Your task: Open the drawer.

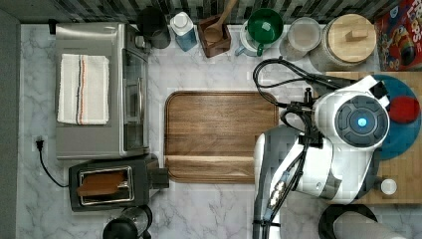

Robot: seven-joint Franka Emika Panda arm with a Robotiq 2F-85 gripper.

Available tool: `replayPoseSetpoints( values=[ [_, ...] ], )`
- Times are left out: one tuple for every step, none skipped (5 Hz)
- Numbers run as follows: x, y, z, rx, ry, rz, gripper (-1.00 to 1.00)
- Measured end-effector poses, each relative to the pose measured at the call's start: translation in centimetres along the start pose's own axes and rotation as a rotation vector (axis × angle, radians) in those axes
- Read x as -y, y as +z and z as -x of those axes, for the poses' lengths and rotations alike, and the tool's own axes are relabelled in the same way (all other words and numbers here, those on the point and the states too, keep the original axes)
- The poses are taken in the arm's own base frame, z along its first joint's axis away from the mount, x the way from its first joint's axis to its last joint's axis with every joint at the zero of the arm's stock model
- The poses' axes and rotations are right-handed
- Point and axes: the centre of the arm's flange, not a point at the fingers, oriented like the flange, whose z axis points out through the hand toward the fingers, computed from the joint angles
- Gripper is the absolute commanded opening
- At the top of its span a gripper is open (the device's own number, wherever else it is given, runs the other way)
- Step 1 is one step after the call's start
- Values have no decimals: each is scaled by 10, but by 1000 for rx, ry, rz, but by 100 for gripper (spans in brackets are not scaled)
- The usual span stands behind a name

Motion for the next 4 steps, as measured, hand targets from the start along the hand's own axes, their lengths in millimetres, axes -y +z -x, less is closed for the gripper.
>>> replayPoseSetpoints(
  values=[
    [-1, 3, 0, -7, -16, 2, 100],
    [0, 15, -7, -62, -71, 7, 100],
    [2, 34, -11, -63, -92, 11, 100],
    [5, 60, -6, -78, -95, 10, 100]
  ],
)
